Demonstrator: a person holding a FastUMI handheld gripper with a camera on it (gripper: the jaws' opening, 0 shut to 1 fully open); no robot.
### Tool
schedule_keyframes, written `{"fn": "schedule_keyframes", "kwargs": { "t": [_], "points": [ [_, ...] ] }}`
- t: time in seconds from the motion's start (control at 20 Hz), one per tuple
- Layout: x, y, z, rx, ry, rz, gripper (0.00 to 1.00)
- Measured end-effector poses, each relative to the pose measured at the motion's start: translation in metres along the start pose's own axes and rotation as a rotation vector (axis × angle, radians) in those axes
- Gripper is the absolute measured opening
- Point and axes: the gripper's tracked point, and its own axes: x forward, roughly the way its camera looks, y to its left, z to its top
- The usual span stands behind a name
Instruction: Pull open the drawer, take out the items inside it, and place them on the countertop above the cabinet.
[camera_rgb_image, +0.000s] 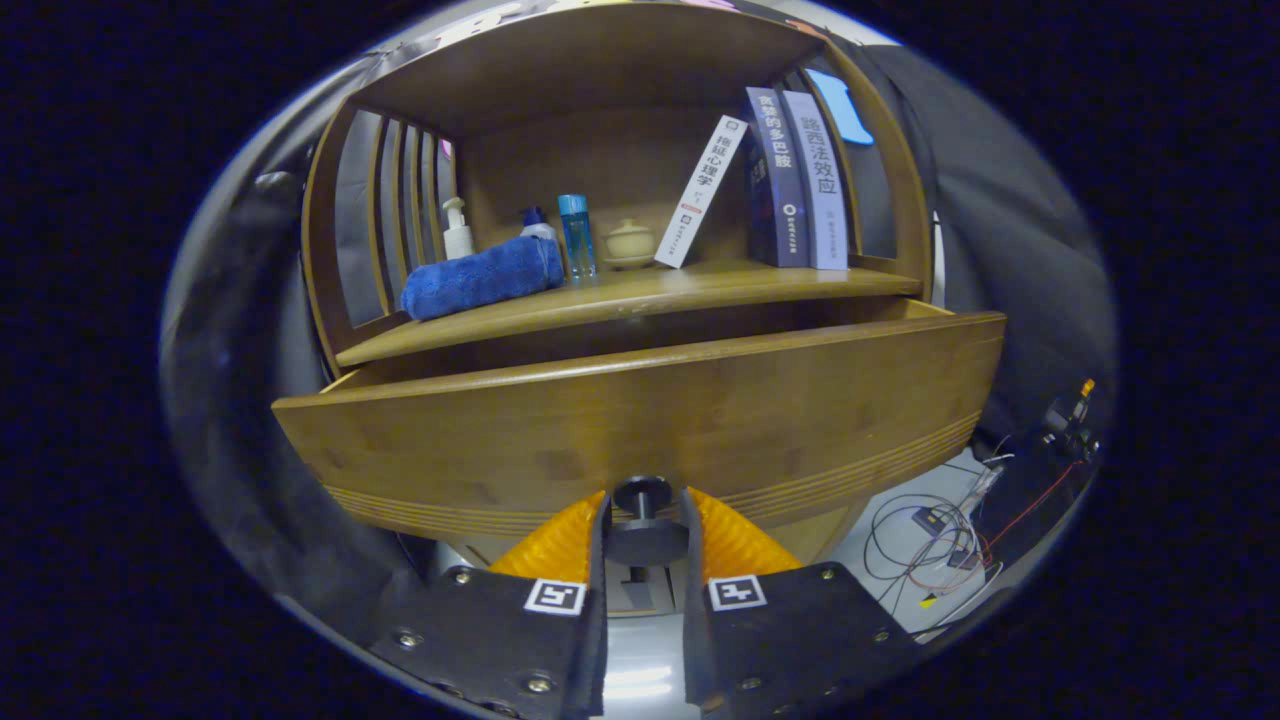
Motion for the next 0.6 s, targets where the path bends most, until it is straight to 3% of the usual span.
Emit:
{"fn": "schedule_keyframes", "kwargs": {
  "t": [0.3, 0.6],
  "points": [
    [-0.054, -0.008, -0.031, -0.022, 0.039, -0.034, 0.31],
    [-0.081, -0.010, -0.033, 0.003, 0.002, -0.045, 0.31]
  ]
}}
